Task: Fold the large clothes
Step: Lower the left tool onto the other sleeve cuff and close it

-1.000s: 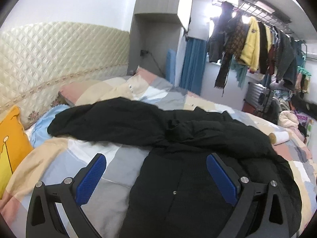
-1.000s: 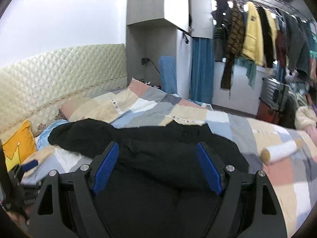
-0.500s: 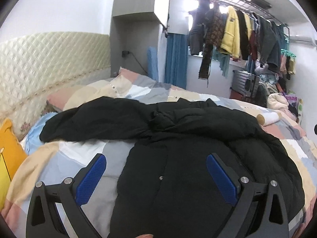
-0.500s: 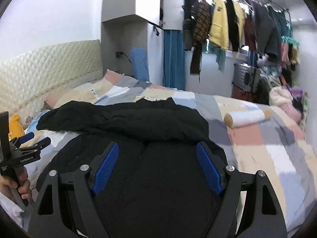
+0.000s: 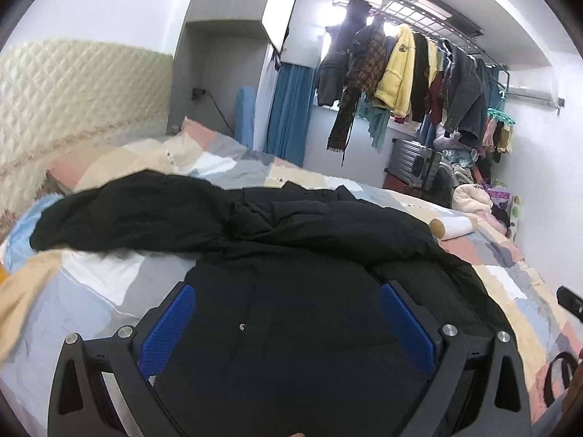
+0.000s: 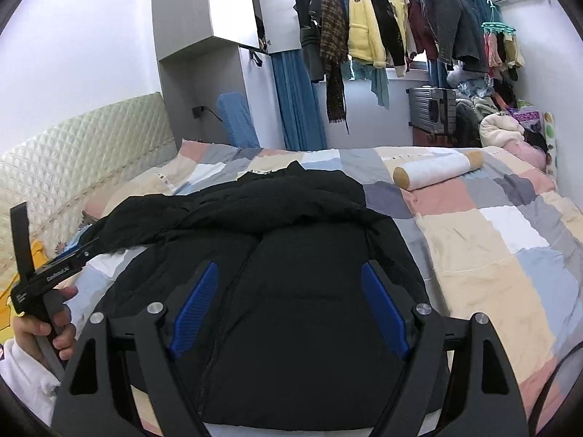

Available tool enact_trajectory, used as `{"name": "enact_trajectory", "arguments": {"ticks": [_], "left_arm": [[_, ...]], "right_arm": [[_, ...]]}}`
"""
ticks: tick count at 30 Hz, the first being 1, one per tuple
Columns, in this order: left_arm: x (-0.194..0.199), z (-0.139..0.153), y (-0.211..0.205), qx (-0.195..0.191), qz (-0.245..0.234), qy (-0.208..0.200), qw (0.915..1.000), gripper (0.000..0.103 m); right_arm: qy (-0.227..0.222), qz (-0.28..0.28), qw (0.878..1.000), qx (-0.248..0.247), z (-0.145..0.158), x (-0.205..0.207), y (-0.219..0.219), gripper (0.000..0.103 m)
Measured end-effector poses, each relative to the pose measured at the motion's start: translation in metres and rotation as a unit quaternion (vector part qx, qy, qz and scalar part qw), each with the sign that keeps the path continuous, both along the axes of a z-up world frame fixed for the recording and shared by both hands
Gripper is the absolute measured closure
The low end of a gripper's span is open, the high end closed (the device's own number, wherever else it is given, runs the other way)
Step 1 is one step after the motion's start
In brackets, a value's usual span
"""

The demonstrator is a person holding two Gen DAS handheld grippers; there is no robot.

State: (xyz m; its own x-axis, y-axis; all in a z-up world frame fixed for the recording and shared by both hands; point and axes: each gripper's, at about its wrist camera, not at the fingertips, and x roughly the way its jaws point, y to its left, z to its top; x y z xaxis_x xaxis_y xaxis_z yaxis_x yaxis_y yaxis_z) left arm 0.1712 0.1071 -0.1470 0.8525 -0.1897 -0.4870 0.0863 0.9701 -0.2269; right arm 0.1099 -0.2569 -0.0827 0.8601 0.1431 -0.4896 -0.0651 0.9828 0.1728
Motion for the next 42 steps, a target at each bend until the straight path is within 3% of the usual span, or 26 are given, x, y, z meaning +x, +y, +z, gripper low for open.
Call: {"name": "enact_trajectory", "arguments": {"ticks": [6, 11, 19, 21, 23, 27, 31, 36, 39, 42], "left_arm": [[0.027, 0.005, 0.023, -0.054, 0.029, 0.042, 0.9972, 0.001], [0.064, 0.021, 0.093, -0.128, 0.086, 0.072, 0.9854, 0.001], [0.116, 0.015, 0.231, -0.131, 0.18, 0.09, 0.9708, 0.001], [0.123, 0.001, 0.266, -0.146, 0.202, 0.095, 0.9637, 0.001], [0.125, -0.016, 0.3, -0.158, 0.23, 0.098, 0.9552, 0.01], [0.13, -0.055, 0.354, -0.203, 0.249, 0.107, 0.941, 0.01], [0.141, -0.093, 0.389, -0.206, 0.249, 0.114, 0.9394, 0.01], [0.159, -0.145, 0.427, -0.258, 0.261, 0.127, 0.9215, 0.01], [0.17, -0.163, 0.441, -0.274, 0.267, 0.132, 0.9145, 0.011], [0.183, -0.167, 0.446, -0.267, 0.274, 0.128, 0.9149, 0.011]], "right_arm": [[-0.002, 0.015, 1.0, 0.004, -0.005, 0.001, 0.0, 0.022], [0.003, 0.03, 1.0, 0.004, -0.011, -0.003, -0.002, 0.021], [0.007, 0.034, 0.999, 0.008, -0.015, 0.003, 0.0, 0.018], [0.015, 0.03, 0.999, 0.004, -0.018, 0.007, 0.001, 0.014], [0.029, 0.027, 0.999, 0.004, -0.023, 0.012, 0.002, 0.008], [0.056, 0.019, 0.998, 0.001, -0.032, 0.026, 0.01, 0.005], [0.07, 0.02, 0.997, -0.004, -0.037, 0.038, 0.021, 0.005], [0.094, 0.01, 0.996, -0.005, -0.045, 0.053, 0.033, 0.005], [0.1, 0.002, 0.995, -0.004, -0.046, 0.062, 0.04, 0.005], [0.101, -0.007, 0.995, -0.012, -0.047, 0.069, 0.046, 0.005]]}}
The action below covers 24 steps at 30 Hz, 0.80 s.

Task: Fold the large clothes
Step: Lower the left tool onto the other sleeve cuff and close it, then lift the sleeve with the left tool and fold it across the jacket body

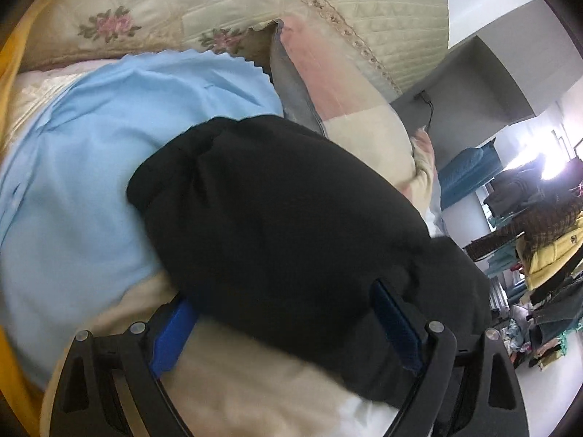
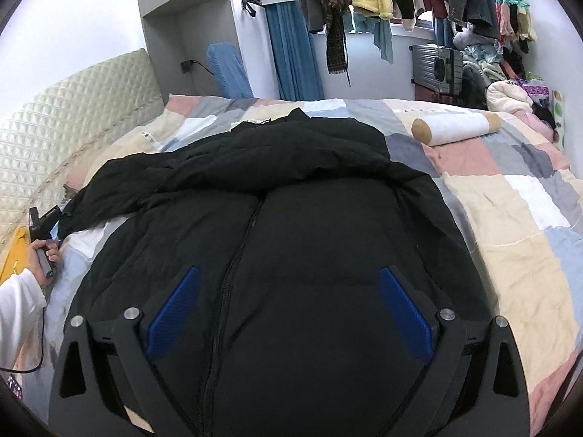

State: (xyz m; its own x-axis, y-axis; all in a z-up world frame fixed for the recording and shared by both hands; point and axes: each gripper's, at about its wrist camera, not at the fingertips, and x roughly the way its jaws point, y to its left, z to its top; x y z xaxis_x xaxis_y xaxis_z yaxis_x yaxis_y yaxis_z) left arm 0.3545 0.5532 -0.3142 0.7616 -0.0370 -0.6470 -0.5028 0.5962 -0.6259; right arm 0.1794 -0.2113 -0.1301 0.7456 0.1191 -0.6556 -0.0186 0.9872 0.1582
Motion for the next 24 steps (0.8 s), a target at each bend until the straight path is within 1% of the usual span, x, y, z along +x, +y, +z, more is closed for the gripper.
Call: {"name": "enact_trajectory", "arguments": {"ticks": [2, 3, 4, 5, 6, 8, 9, 10, 11, 12, 13, 14, 15, 17, 21, 24], "left_arm": [[0.008, 0.0, 0.004, 0.004, 0.006, 0.003, 1.0, 0.013], [0.013, 0.0, 0.005, 0.008, 0.011, 0.007, 0.9999, 0.016], [0.017, -0.001, 0.007, 0.01, 0.015, 0.01, 0.9998, 0.026], [0.02, -0.002, 0.009, 0.009, 0.018, 0.01, 0.9998, 0.033], [0.023, -0.003, 0.009, 0.009, 0.019, 0.01, 0.9997, 0.038], [0.023, -0.002, 0.011, 0.014, 0.029, 0.006, 0.9995, 0.055], [0.023, 0.0, 0.011, 0.016, 0.033, 0.003, 0.9993, 0.06], [0.021, 0.003, 0.01, 0.02, 0.037, -0.001, 0.9991, 0.068], [0.022, 0.008, 0.008, 0.029, 0.04, 0.001, 0.9988, 0.076], [0.022, 0.016, 0.004, 0.048, 0.044, 0.006, 0.9979, 0.081], [0.022, 0.024, 0.001, 0.061, 0.046, 0.008, 0.997, 0.088], [0.022, 0.032, -0.002, 0.072, 0.046, 0.008, 0.9963, 0.092], [0.023, 0.044, -0.006, 0.085, 0.044, 0.009, 0.9954, 0.093], [0.022, 0.059, -0.01, 0.096, 0.034, 0.008, 0.9948, 0.097], [0.008, 0.1, -0.024, 0.113, 0.028, -0.006, 0.9932, 0.099], [-0.004, 0.132, -0.038, 0.127, 0.028, -0.019, 0.9913, 0.1]], "right_arm": [[0.003, -0.006, 1.0, 0.0, -0.001, 0.005, 0.003, 0.005], [0.006, -0.01, 1.0, 0.002, -0.002, 0.008, 0.004, 0.005], [0.006, -0.014, 1.0, 0.004, -0.002, 0.01, 0.004, 0.005], [0.006, -0.018, 1.0, 0.005, -0.002, 0.012, 0.004, 0.005], [0.007, -0.023, 1.0, 0.004, -0.002, 0.013, 0.005, 0.005], [0.009, -0.03, 1.0, 0.0, -0.002, 0.015, 0.006, 0.005], [0.011, -0.031, 0.999, -0.001, -0.003, 0.016, 0.006, 0.005], [0.013, -0.034, 0.999, -0.004, -0.003, 0.016, 0.006, 0.005], [0.015, -0.036, 0.999, -0.006, -0.003, 0.016, 0.006, 0.005], [0.017, -0.037, 0.999, -0.007, -0.003, 0.016, 0.006, 0.005], [0.017, -0.038, 0.999, -0.006, -0.002, 0.016, 0.006, 0.005], [0.015, -0.039, 0.999, -0.006, -0.001, 0.016, 0.005, 0.005], [0.013, -0.04, 0.999, -0.008, 0.0, 0.014, 0.005, 0.005], [0.004, -0.039, 0.999, -0.015, 0.004, 0.01, 0.005, 0.005], [-0.022, -0.036, 0.998, -0.037, 0.01, 0.0, 0.001, 0.005], [-0.035, -0.025, 0.999, -0.023, 0.015, -0.009, -0.005, 0.005]]}}
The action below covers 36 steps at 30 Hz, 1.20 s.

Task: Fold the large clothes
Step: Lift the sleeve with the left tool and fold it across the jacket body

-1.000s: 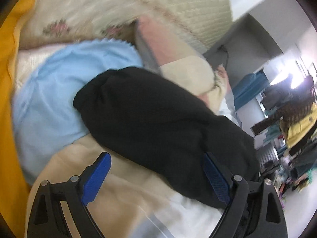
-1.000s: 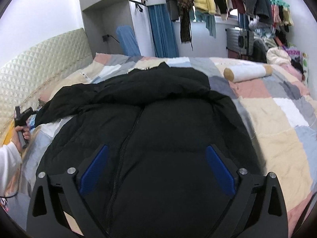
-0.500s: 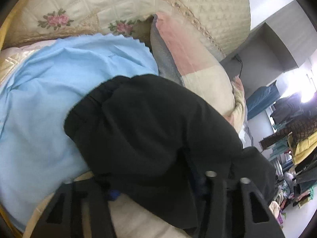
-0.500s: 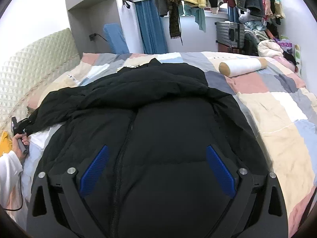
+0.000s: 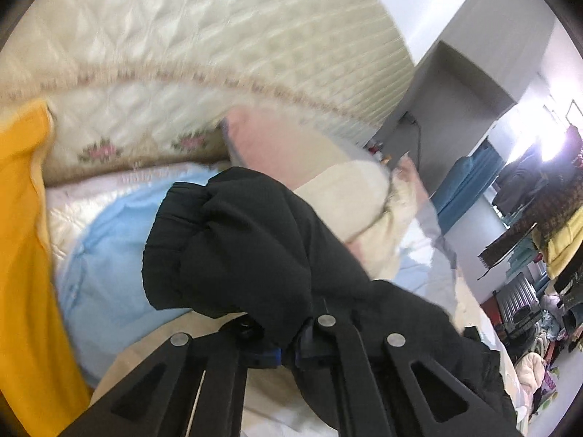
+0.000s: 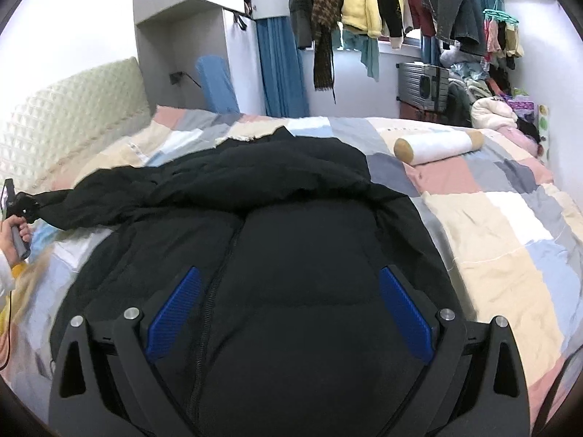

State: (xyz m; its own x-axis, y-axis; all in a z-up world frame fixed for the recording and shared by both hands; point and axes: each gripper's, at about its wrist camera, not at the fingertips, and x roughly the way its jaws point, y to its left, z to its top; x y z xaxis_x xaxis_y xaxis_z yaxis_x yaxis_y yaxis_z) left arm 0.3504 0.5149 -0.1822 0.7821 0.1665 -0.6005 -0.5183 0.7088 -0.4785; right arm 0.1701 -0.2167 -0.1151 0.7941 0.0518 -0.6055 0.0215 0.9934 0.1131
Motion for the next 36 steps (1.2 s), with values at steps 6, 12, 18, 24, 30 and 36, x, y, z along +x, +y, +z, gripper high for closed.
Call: {"name": "enact_trajectory", "arguments": {"ticks": [6, 12, 18, 24, 30, 36], "left_arm": [[-0.015, 0.073, -0.047, 0.059, -0.02, 0.0, 0.9981, 0.1], [-0.026, 0.142, -0.103, 0.088, -0.042, -0.029, 0.9948, 0.101], [-0.029, 0.201, -0.165, 0.115, -0.058, -0.057, 0.99, 0.101], [-0.018, 0.251, -0.241, 0.15, -0.098, -0.083, 0.9803, 0.101], [0.0, 0.276, -0.331, 0.162, -0.15, -0.101, 0.97, 0.101], [0.028, 0.278, -0.419, 0.148, -0.189, -0.115, 0.9639, 0.101]], "right_arm": [[-0.013, 0.008, 1.0, -0.004, 0.008, -0.014, -0.005, 0.005], [-0.015, 0.022, 1.0, 0.0, 0.008, -0.027, -0.015, 0.005], [-0.043, 0.025, 0.999, -0.003, 0.02, -0.039, -0.022, 0.005], [-0.066, 0.009, 0.998, -0.003, 0.027, -0.045, -0.034, 0.0], [-0.057, 0.01, 0.998, 0.022, 0.026, -0.044, -0.05, 0.0], [-0.064, 0.003, 0.998, 0.026, 0.029, -0.048, -0.067, 0.0]]}}
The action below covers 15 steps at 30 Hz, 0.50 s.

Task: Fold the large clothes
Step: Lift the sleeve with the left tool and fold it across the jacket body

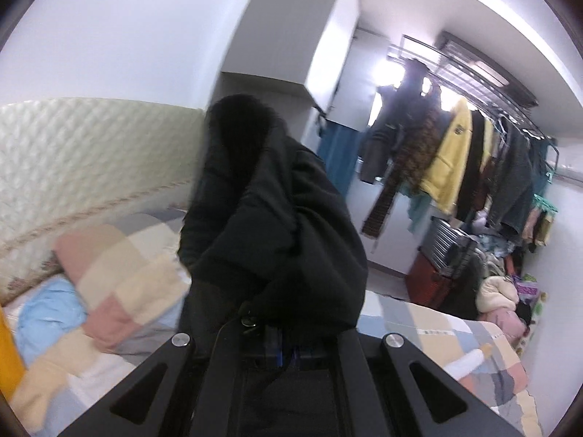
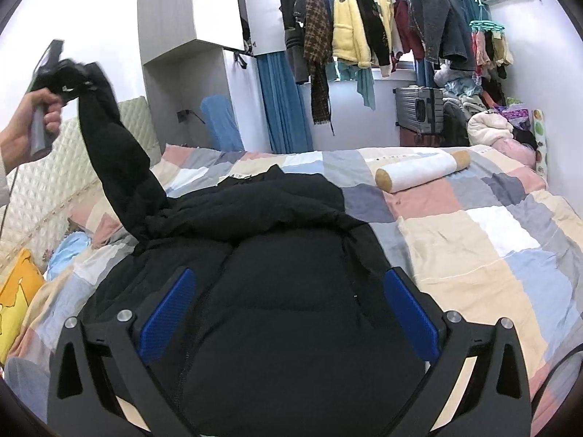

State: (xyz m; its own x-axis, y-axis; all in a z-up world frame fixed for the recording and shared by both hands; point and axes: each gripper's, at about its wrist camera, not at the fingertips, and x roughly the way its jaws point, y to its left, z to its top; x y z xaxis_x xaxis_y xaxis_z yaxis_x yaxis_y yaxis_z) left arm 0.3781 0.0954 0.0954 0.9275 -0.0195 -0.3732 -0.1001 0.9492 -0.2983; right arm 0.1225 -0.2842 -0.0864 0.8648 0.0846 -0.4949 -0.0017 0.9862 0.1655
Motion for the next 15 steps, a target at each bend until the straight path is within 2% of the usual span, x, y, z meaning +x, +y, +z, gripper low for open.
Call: {"name": "enact_trajectory", "arguments": {"ticks": [6, 10, 15], "left_arm": [[0.03, -0.022, -0.087, -0.009, -0.03, 0.012, 0.9994, 0.101], [0.045, -0.048, -0.14, 0.002, -0.06, 0.031, 0.9977, 0.101], [0.053, -0.091, -0.211, 0.071, -0.104, 0.038, 0.9913, 0.101]], "right_arm": [[0.012, -0.022, 0.999, 0.024, -0.01, 0.005, -0.027, 0.0], [0.025, -0.032, 0.999, 0.03, -0.015, 0.011, -0.046, 0.0], [0.02, -0.038, 0.999, 0.033, -0.017, 0.011, -0.069, 0.0]]}}
